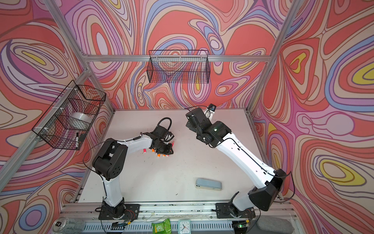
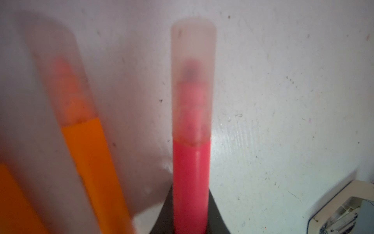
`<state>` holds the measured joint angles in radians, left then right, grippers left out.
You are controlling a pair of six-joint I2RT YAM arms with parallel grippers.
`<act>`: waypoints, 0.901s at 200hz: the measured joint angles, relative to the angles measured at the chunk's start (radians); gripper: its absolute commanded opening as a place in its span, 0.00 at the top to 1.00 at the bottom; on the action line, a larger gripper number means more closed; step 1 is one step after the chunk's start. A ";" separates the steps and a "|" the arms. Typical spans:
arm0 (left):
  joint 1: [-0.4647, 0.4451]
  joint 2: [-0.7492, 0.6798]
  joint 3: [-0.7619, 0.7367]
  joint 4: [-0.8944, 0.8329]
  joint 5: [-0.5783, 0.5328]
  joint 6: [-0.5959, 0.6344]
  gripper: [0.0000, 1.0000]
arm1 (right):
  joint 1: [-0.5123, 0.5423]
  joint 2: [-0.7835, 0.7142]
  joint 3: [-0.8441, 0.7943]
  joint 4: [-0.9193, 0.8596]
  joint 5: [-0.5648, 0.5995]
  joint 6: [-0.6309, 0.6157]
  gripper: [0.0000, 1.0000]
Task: Insert the pens into the pen caps
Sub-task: 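Lay the capped pink marker on the table and open the left gripper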
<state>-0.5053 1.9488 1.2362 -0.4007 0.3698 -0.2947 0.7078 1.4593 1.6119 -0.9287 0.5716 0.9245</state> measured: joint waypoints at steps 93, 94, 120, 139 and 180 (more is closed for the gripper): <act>-0.011 -0.034 0.005 -0.019 -0.018 0.002 0.14 | -0.003 0.011 -0.034 0.202 0.110 -0.251 0.02; -0.011 -0.035 0.005 -0.019 -0.019 0.003 0.13 | -0.003 0.014 -0.032 0.205 0.111 -0.259 0.02; -0.011 -0.116 0.006 -0.037 -0.056 0.002 0.02 | -0.015 0.030 -0.059 0.296 0.105 -0.385 0.02; -0.011 -0.204 0.029 -0.071 -0.088 0.001 0.00 | -0.058 0.010 -0.159 0.383 0.080 -0.419 0.02; -0.012 -0.499 0.066 -0.090 -0.233 -0.008 0.00 | -0.235 -0.063 -0.470 0.532 0.077 -0.474 0.02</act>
<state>-0.5175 1.4498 1.3025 -0.4904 0.1364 -0.3031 0.4732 1.3964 1.1416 -0.3969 0.6487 0.4507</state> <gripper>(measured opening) 0.996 0.983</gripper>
